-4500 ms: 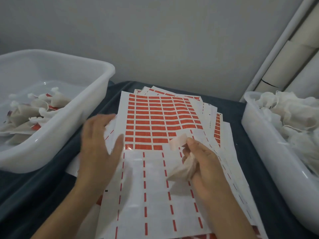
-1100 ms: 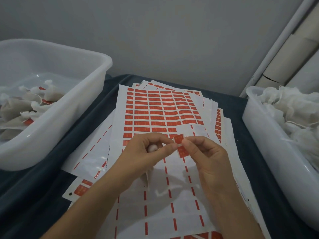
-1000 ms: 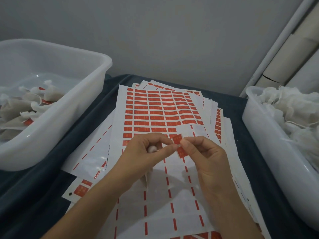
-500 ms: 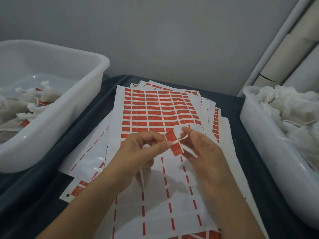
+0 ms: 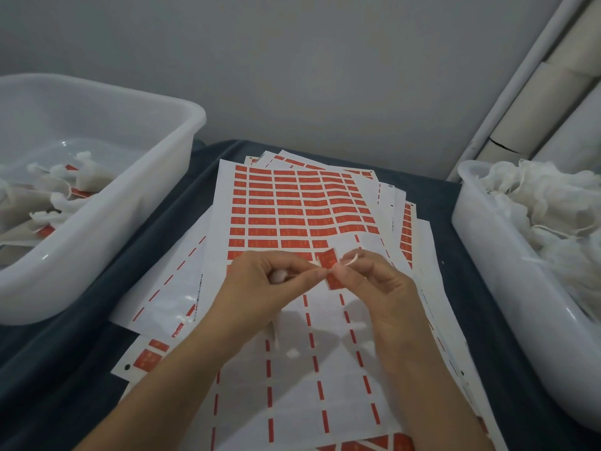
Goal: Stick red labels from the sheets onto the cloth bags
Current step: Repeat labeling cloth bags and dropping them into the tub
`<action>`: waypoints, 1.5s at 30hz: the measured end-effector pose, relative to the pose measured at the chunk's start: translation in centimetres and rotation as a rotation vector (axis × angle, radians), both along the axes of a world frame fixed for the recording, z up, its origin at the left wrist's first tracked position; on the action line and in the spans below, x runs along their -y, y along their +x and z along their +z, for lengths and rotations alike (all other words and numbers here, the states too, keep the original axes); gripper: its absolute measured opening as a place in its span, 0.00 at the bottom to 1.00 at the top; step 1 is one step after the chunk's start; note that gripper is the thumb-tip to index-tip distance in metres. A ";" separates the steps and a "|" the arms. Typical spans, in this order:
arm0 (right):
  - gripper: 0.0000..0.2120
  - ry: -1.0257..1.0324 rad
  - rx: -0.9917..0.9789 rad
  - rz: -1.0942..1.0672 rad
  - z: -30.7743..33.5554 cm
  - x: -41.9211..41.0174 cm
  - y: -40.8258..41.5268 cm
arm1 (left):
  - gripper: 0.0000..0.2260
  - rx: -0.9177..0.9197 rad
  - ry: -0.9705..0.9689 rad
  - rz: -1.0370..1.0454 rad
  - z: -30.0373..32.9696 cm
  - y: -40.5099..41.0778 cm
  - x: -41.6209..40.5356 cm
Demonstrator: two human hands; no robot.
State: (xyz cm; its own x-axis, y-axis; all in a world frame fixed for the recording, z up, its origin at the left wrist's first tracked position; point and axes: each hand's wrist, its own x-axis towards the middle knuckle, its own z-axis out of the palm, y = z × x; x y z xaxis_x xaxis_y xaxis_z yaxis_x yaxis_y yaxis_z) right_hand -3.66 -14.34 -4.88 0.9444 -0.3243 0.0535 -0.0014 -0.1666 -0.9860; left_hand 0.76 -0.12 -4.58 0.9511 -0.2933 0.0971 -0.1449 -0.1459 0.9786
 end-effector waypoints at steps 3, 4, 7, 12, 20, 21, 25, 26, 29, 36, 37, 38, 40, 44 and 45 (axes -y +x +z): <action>0.12 0.091 -0.026 -0.050 -0.3 -0.1 0.1 | 0.06 0.054 0.002 0.124 -0.3 -0.1 0.2; 0.12 0.120 -0.042 -0.051 -0.3 -0.2 0.2 | 0.09 0.142 0.033 0.143 -0.4 -0.1 0.2; 0.10 0.191 -0.044 -0.059 -0.4 -0.5 0.0 | 0.14 0.385 0.140 0.120 -0.8 -0.5 0.4; 0.09 0.278 0.028 -0.038 0.2 -0.9 -0.6 | 0.10 0.276 0.015 -0.044 -0.9 -0.8 0.4; 0.18 0.089 0.057 -0.064 0.1 -1.4 -0.5 | 0.13 0.555 0.062 0.042 -0.8 -0.9 0.7; 0.17 0.046 0.082 -0.054 0.2 -1.4 -0.5 | 0.13 0.582 0.071 0.083 -0.8 -0.9 0.7; 0.05 -0.229 0.222 -0.135 0.1 -1.1 -0.5 | 0.15 0.577 0.061 0.148 -0.8 -0.7 0.6; 0.04 -0.308 0.267 -0.178 0.0 -1.1 -0.6 | 0.15 0.560 0.056 0.145 -0.9 -0.8 0.6; 0.06 -0.561 0.451 -0.302 -0.3 -1.3 -0.7 | 0.14 0.469 0.024 0.120 -0.8 -1.1 0.7; 0.07 -0.099 0.304 -0.197 0.7 -0.7 -0.7 | 0.10 -0.117 -0.270 0.049 0.1 -1.1 0.4; 0.09 -0.016 0.266 -0.141 0.8 -0.9 -0.7 | 0.12 -0.194 -0.315 0.043 0.1 -1.2 0.4; 0.11 0.048 0.232 -0.086 0.7 -1.1 -0.6 | 0.14 -0.242 -0.353 0.033 0.1 -1.2 0.4; 0.14 0.114 0.175 -0.005 0.6 -1.6 -0.6 | 0.15 -0.296 -0.410 0.006 0.2 -1.2 0.4; 0.13 0.190 0.160 0.038 0.4 -1.8 -0.7 | 0.13 -0.324 -0.448 -0.043 0.1 -1.2 0.5; 0.12 0.209 0.170 0.036 0.4 -1.7 -0.7 | 0.12 -0.328 -0.450 -0.050 0.1 -1.2 0.5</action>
